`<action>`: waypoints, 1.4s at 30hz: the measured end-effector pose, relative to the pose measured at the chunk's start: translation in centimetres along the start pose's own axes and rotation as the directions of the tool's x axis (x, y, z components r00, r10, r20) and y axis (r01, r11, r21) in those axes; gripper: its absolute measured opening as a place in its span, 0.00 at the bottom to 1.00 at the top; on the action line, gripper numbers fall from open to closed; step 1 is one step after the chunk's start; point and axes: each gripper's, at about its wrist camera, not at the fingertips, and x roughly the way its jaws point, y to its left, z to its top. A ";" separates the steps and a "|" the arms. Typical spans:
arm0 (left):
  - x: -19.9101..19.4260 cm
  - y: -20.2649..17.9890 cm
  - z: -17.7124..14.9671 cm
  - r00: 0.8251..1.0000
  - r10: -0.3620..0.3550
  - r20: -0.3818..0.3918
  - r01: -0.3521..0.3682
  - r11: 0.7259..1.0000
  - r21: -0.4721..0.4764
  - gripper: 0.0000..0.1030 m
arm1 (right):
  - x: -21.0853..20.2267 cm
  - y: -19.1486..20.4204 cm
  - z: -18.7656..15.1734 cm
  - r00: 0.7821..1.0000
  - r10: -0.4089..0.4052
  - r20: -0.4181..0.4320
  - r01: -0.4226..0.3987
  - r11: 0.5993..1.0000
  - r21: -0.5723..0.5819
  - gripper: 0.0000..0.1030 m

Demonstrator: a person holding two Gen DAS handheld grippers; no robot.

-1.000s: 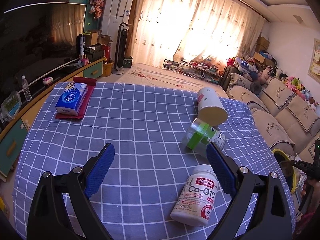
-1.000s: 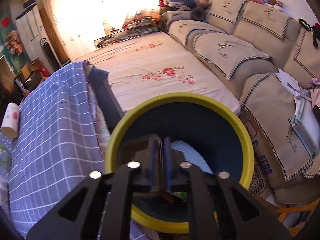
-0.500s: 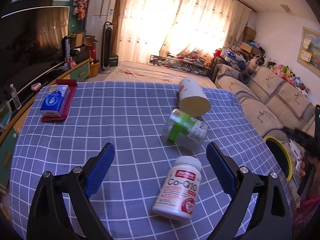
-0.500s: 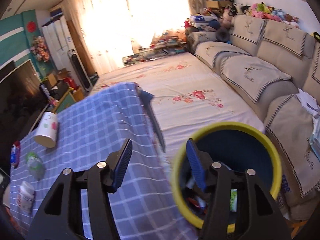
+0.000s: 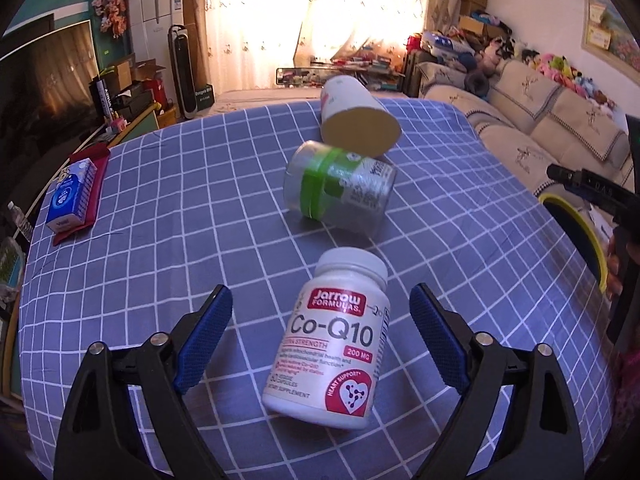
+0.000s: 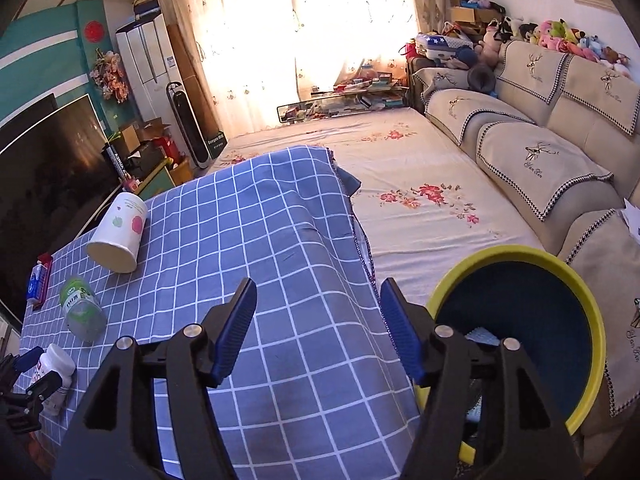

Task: Collect trash
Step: 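Grasp the white supplement bottle with the left gripper and lift it, then carry the supplement bottle over the bin and open the left gripper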

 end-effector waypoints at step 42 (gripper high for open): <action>0.9 -30.1 7.4 0.931 -0.347 -0.117 0.364 0.841 0.400 0.50 | -12.6 -19.4 -0.6 0.920 -0.311 0.238 0.233 0.924 0.304 0.69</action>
